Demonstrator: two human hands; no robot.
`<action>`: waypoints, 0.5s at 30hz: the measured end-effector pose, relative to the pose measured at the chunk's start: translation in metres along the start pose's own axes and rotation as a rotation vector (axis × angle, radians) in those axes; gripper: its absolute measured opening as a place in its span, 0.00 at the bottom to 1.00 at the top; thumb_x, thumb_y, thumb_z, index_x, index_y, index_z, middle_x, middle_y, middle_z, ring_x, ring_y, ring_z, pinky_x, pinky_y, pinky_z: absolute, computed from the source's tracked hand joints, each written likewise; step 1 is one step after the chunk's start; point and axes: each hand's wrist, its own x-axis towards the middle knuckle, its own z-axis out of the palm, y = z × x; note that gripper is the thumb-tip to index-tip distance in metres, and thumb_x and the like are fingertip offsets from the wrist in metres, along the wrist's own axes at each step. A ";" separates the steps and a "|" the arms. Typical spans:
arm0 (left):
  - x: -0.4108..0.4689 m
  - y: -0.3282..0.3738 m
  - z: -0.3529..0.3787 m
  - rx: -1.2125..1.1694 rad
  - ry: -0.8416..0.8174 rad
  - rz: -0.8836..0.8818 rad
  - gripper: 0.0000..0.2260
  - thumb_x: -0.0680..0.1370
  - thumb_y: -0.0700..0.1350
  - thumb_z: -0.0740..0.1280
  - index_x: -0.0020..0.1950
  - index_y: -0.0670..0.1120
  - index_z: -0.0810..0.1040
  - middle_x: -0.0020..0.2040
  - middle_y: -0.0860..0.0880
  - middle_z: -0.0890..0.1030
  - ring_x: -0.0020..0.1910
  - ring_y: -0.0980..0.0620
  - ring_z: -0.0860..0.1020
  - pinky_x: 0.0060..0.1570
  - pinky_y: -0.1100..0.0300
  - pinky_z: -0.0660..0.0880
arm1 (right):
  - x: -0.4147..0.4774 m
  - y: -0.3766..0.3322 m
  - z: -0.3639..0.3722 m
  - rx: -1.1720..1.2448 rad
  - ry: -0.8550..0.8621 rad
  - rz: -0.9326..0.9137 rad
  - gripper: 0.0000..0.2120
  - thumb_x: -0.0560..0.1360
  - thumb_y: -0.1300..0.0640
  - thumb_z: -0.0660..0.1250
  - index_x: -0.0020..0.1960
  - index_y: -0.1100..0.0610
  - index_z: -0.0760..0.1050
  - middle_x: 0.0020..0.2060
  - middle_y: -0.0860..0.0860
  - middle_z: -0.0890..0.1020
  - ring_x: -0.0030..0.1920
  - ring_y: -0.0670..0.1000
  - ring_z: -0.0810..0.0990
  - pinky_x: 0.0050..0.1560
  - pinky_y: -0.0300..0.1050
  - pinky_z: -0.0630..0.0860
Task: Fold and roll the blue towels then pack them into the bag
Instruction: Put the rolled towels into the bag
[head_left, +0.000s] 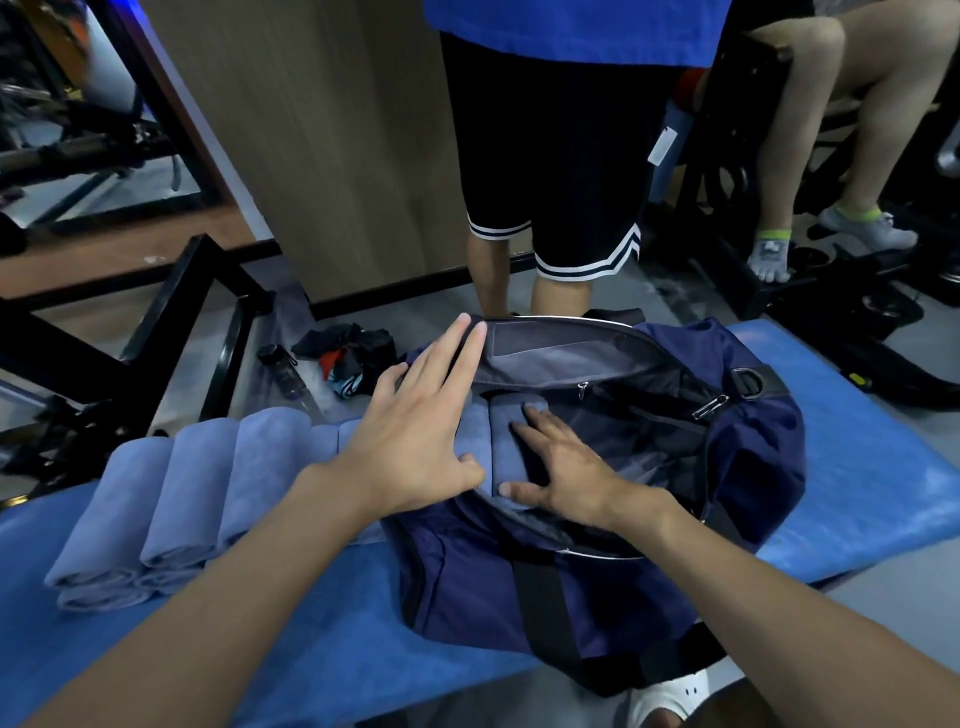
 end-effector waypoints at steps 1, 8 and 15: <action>-0.001 0.000 0.000 -0.001 0.000 0.002 0.54 0.67 0.51 0.69 0.79 0.54 0.31 0.79 0.59 0.32 0.77 0.55 0.49 0.76 0.48 0.53 | 0.001 0.002 0.001 -0.014 -0.015 0.004 0.45 0.73 0.36 0.66 0.80 0.51 0.48 0.79 0.48 0.42 0.78 0.49 0.40 0.77 0.56 0.49; -0.004 -0.006 0.006 0.009 -0.008 0.015 0.53 0.67 0.53 0.67 0.79 0.54 0.31 0.79 0.58 0.32 0.78 0.54 0.52 0.75 0.48 0.54 | -0.005 0.004 0.005 -0.239 -0.038 -0.061 0.42 0.75 0.30 0.55 0.80 0.47 0.43 0.78 0.46 0.38 0.77 0.47 0.35 0.76 0.52 0.40; -0.008 -0.008 0.008 0.029 -0.013 0.017 0.51 0.69 0.54 0.66 0.79 0.54 0.32 0.80 0.56 0.34 0.79 0.55 0.52 0.76 0.47 0.54 | -0.011 -0.005 0.001 -0.339 -0.039 -0.103 0.39 0.78 0.32 0.49 0.80 0.51 0.41 0.78 0.45 0.37 0.77 0.45 0.33 0.77 0.52 0.40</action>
